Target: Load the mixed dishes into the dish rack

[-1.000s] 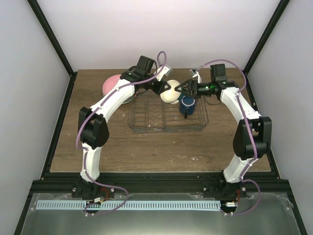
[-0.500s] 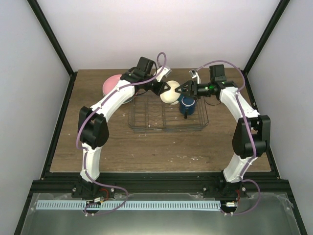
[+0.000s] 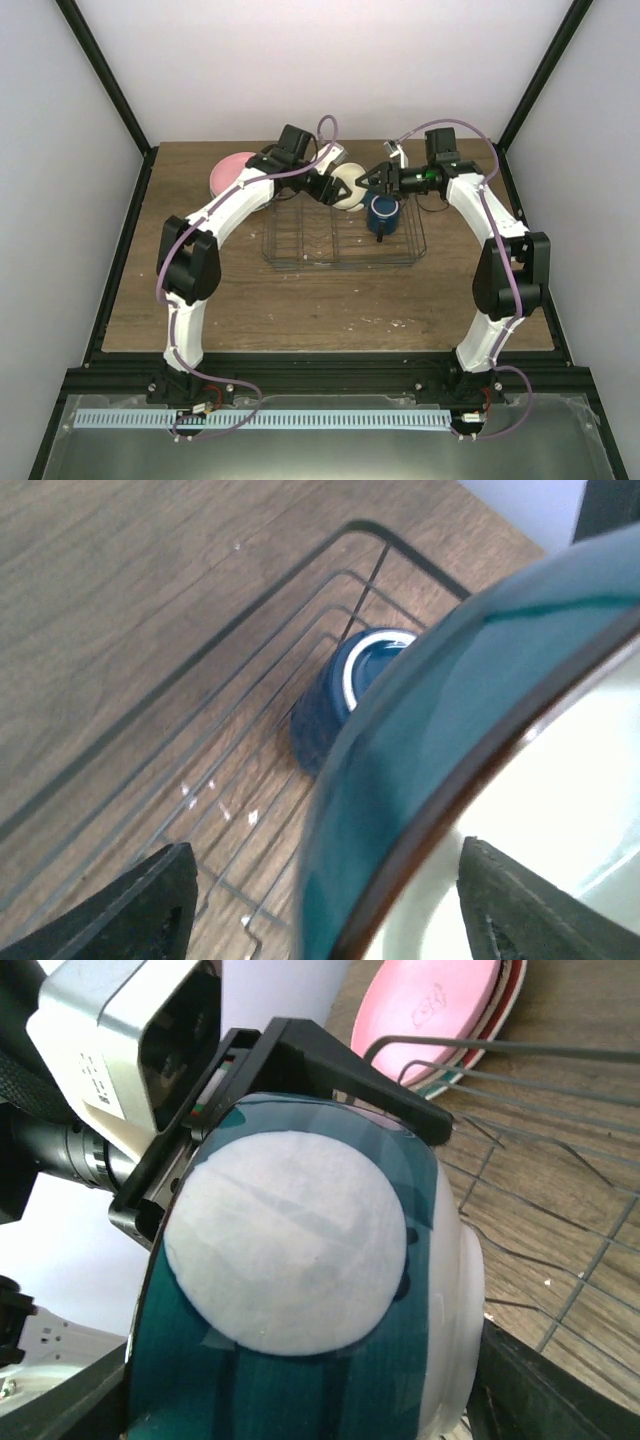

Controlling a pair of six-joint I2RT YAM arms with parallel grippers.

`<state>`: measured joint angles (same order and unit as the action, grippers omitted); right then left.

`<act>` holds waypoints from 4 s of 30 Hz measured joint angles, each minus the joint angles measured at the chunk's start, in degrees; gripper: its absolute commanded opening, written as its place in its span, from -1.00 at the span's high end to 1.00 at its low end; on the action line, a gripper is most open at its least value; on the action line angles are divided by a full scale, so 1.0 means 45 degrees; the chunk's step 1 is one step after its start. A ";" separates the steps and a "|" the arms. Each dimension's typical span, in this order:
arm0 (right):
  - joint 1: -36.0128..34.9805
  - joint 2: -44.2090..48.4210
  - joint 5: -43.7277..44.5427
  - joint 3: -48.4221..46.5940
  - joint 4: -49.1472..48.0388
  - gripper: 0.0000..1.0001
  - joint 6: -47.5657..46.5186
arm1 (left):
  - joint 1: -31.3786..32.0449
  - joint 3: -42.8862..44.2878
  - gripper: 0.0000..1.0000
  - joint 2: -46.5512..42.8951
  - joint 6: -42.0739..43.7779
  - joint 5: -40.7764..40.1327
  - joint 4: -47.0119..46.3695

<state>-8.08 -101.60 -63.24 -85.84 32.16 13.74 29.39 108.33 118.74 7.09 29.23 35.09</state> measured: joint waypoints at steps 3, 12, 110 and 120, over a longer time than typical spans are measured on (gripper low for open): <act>-0.0078 0.0000 0.0452 -0.0058 0.0466 -0.31 -0.0248 | -0.0189 -0.0884 -0.84 -0.0461 -0.0010 -0.0073 -0.0097; -0.0170 0.0068 0.2443 -0.0087 0.1467 -0.32 -0.1132 | -0.1768 -0.2846 -1.00 -0.3123 -0.0573 0.0257 0.0053; -0.6358 -0.1365 1.7558 -0.6086 0.7752 -0.78 0.1486 | -0.7295 -0.1530 -1.00 -0.1530 -0.3016 -0.5051 0.2210; -0.5989 -0.1389 1.7267 -0.6086 0.7232 -0.78 0.1477 | -0.7193 -0.0121 -0.97 0.0806 -0.3269 -0.6431 0.2540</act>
<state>-35.03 -107.85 14.46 -113.23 64.71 20.38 -2.98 107.79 122.37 -7.62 0.30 46.52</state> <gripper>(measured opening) 0.889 0.995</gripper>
